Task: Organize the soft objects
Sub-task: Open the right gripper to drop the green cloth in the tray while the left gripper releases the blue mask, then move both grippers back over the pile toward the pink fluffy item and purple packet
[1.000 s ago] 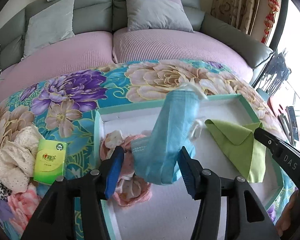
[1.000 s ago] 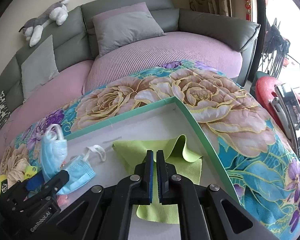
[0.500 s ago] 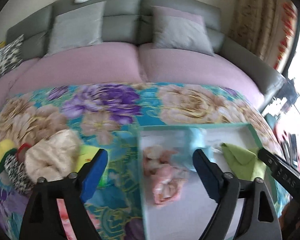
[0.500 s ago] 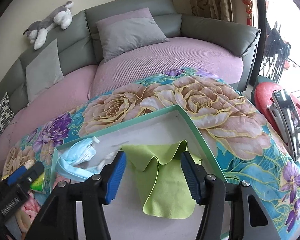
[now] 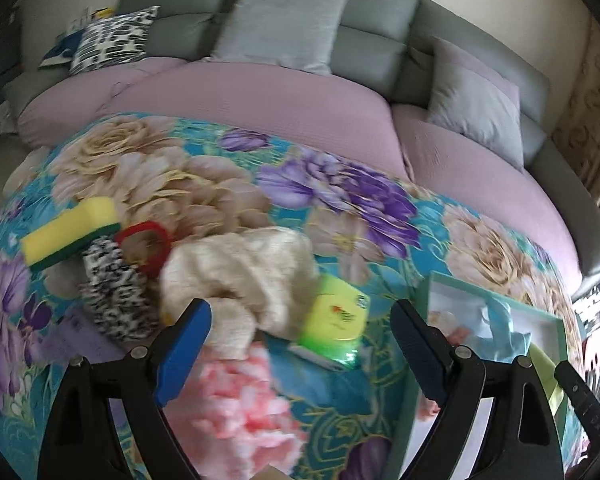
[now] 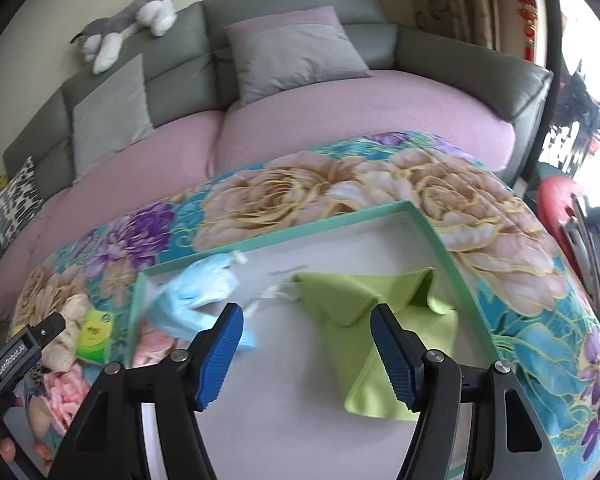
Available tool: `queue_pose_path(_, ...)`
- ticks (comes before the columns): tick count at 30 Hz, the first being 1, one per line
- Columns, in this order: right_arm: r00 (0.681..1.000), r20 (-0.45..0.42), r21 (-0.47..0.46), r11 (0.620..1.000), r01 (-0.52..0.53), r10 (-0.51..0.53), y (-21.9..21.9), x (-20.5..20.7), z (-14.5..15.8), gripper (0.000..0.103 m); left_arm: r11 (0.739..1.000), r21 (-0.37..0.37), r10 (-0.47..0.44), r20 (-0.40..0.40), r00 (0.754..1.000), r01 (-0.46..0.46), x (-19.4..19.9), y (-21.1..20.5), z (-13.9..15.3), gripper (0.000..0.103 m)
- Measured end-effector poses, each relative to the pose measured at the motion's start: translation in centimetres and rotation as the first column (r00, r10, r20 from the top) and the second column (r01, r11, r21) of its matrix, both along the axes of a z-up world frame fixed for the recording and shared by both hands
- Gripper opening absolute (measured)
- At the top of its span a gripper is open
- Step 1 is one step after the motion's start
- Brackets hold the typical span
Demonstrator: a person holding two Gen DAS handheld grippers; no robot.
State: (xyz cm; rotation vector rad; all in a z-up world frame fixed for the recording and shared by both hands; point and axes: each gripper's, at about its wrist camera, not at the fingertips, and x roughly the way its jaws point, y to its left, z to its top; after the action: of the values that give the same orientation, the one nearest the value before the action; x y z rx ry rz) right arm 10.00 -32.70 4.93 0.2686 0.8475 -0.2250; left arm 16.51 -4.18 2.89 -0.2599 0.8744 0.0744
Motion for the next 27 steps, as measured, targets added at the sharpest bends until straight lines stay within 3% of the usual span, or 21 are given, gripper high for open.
queue_pose_path(12, 0.983, 0.039, 0.004, 0.983, -0.182, 0.181, 7.1, 0.7, 1.3, 0.070, 0.992, 0.078, 0.094, 0.081, 0.992, -0.100, -3.2, 4.6, 2.3, 0.096)
queue_pose_path(22, 0.948, 0.039, 0.015, 0.948, -0.317, 0.316, 13.3, 0.6, 1.3, 0.070, 0.970, 0.046, 0.236, 0.068, 0.969, -0.240, -6.2, 11.6, 1.7, 0.096)
queue_pose_path(27, 0.915, 0.023, 0.026, 0.915, -0.404, 0.403, 17.2, 0.5, 0.8, 0.070, 0.956, 0.011, 0.291, 0.055, 0.955, -0.292, -7.5, 14.9, 1.0, 0.096)
